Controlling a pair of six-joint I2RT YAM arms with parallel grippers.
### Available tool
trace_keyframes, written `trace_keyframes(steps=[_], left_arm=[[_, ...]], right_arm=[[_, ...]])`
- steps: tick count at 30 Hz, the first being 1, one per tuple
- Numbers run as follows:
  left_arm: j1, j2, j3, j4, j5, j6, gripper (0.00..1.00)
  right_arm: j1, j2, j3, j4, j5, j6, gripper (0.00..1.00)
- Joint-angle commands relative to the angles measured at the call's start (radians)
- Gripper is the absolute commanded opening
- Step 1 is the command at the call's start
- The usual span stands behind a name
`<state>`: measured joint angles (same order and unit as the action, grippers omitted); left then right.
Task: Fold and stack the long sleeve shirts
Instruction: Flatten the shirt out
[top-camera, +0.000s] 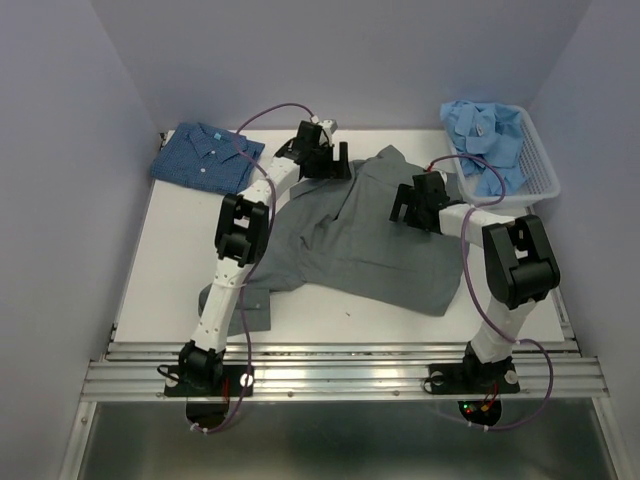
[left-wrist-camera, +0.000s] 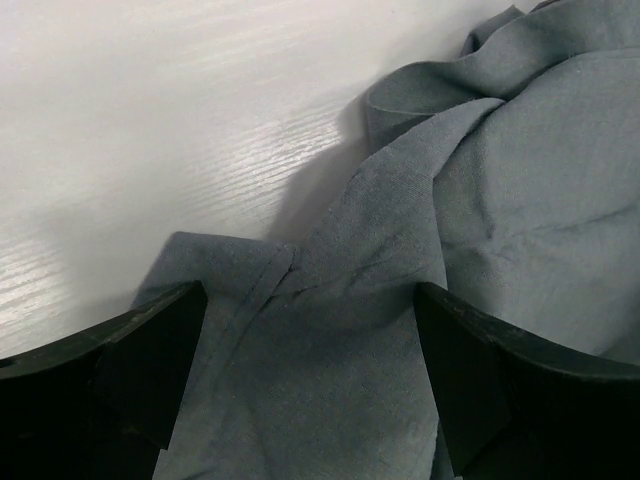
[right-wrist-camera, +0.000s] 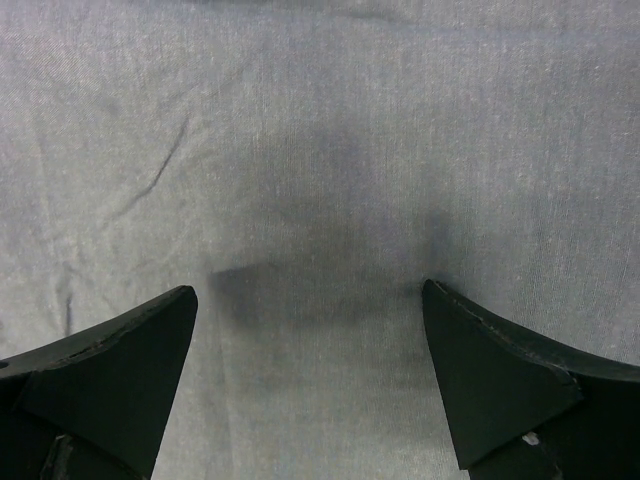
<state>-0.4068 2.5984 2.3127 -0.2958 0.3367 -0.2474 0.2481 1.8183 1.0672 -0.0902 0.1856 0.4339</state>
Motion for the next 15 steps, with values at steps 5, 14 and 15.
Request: trace_keyframes(steps=[5,14,15], left_arm=[[0.031,0.038,0.007,-0.143,-0.169,0.002,0.99],[0.160,-0.044,-0.119,-0.172,-0.186,-0.059,0.99],[0.163,-0.052,-0.128,-0.172,-0.185,-0.072,0.99]], right_arm=[[0.002,0.023,0.017,-0.023,0.109,0.019,1.00],[0.002,0.004,-0.027,-0.028,0.124,0.031,1.00],[0.002,0.004,-0.027,-0.034,0.126,0.032,1.00]])
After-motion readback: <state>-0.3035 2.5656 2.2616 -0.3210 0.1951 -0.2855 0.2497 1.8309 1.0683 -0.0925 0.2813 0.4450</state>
